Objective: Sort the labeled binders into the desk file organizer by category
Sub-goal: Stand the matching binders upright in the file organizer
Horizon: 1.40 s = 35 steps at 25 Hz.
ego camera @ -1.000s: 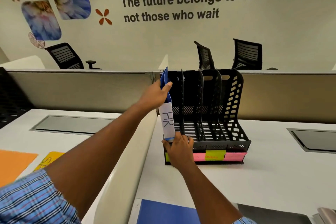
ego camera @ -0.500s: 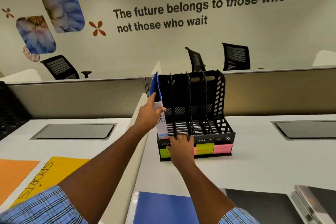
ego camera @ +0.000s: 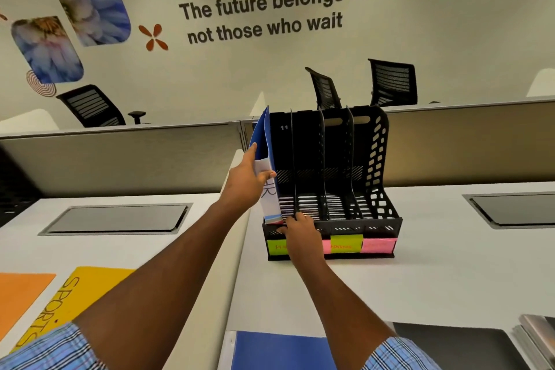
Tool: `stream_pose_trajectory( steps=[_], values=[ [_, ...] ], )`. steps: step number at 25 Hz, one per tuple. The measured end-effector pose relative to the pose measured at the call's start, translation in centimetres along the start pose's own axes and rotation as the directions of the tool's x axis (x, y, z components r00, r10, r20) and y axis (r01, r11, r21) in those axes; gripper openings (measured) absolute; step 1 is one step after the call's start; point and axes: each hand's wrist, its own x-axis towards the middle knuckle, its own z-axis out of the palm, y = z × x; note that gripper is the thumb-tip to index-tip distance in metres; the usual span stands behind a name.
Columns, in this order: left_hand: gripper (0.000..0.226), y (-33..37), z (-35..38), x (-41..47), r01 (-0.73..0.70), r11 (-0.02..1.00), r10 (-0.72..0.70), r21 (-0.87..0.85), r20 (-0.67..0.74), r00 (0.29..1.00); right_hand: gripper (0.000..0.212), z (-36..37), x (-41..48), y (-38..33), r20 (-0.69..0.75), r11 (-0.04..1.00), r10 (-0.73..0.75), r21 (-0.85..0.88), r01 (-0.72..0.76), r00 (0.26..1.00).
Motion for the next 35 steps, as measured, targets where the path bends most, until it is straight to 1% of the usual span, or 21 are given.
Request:
stream_pose_trajectory(
  steps=[3,5,9,12,15,17,19,20,22,23,24,25,26,27,28,29,31,33,35],
  values=[
    [0.079,-0.1,0.5,1.1,-0.008,1.0,0.008,0.013,-0.023,1.0,0.03,-0.1,1.4,0.4,0.055,0.999,0.037,0.029,-0.039,0.998],
    [0.079,-0.1,0.6,1.6,-0.024,0.999,0.025,0.022,-0.015,1.0,0.036,-0.1,1.9,0.2,0.085,0.999,0.04,0.005,-0.041,0.996],
    [0.08,0.1,1.1,2.0,-0.069,0.995,0.071,0.068,-0.022,0.997,0.039,0.4,2.0,0.3,0.084,0.998,0.058,-0.006,-0.058,0.995],
    [0.087,0.3,1.1,1.8,-0.089,0.992,0.091,0.093,-0.011,0.996,0.042,0.3,1.9,0.2,0.087,0.998,0.059,-0.024,-0.057,0.994],
    [0.093,0.4,1.0,0.9,-0.075,0.993,0.076,0.091,-0.015,0.997,0.053,-0.1,1.3,-0.1,0.119,0.998,0.052,-0.035,-0.048,0.992],
    [0.093,0.3,1.0,-0.4,-0.052,0.996,0.053,0.076,-0.023,0.998,0.067,-0.3,0.3,0.1,0.112,0.996,0.022,-0.083,-0.013,0.994],
    [0.084,0.1,1.2,-1.9,-0.008,0.999,0.01,0.044,-0.055,0.998,0.081,0.2,-1.5,0.5,0.061,0.993,-0.015,-0.118,0.022,0.998],
    [0.074,0.0,1.4,-2.9,0.021,0.999,-0.019,0.024,-0.095,0.995,0.081,0.4,-2.8,0.6,0.023,0.995,-0.03,-0.091,0.032,0.999],
    [0.052,-0.4,2.3,-5.3,0.066,0.998,-0.062,0.013,-0.21,0.976,0.07,0.7,-5.7,0.5,-0.084,0.998,-0.058,0.01,0.059,0.995],
    [0.043,-0.8,2.9,-6.9,0.085,0.996,-0.079,0.017,-0.238,0.968,0.061,1.0,-7.1,0.5,-0.149,0.995,-0.073,0.052,0.081,0.986],
    [0.035,-1.3,3.5,-8.6,0.105,0.994,-0.096,0.032,-0.223,0.97,0.052,1.5,-8.5,0.7,-0.21,0.991,-0.075,0.091,0.096,0.975],
    [0.029,-2.0,4.2,-10.3,0.132,0.989,-0.12,0.06,-0.17,0.978,0.042,1.7,-9.9,0.8,-0.242,0.987,-0.064,0.13,0.097,0.968],
    [0.025,-2.8,4.9,-12.1,0.167,0.981,-0.158,0.1,-0.093,0.983,0.035,1.6,-11.3,0.8,-0.198,0.982,-0.032,0.176,0.067,0.98],
    [0.025,-3.6,5.4,-13.7,0.212,0.966,-0.213,0.146,-0.007,0.977,0.032,1.5,-12.6,0.7,-0.122,0.979,0.021,0.203,0.005,0.992],
    [0.028,-4.5,5.8,-15.4,0.253,0.947,-0.272,0.195,0.074,0.96,0.032,1.6,-13.9,0.8,-0.034,0.972,0.064,0.229,-0.054,0.997],
    [0.032,-5.2,6.1,-16.8,0.283,0.925,-0.325,0.254,0.146,0.934,0.033,1.6,-15.0,1.1,0.012,0.968,0.089,0.236,-0.089,0.996],
    [0.039,-6.3,5.9,-19.0,0.275,0.87,-0.397,0.41,0.249,0.884,0.034,1.0,-17.1,1.6,0.065,0.967,0.106,0.225,-0.118,0.992],
    [0.041,-6.8,5.3,-21.0,0.256,0.808,-0.452,0.53,0.279,0.847,0.034,0.2,-19.4,2.4,0.112,0.968,0.117,0.211,-0.138,0.987],
    [0.039,-7.3,4.9,-22.7,0.273,0.767,-0.489,0.581,0.253,0.835,0.034,-0.4,-21.4,3.3,0.147,0.97,0.138,0.181,-0.164,0.979]
  ],
)
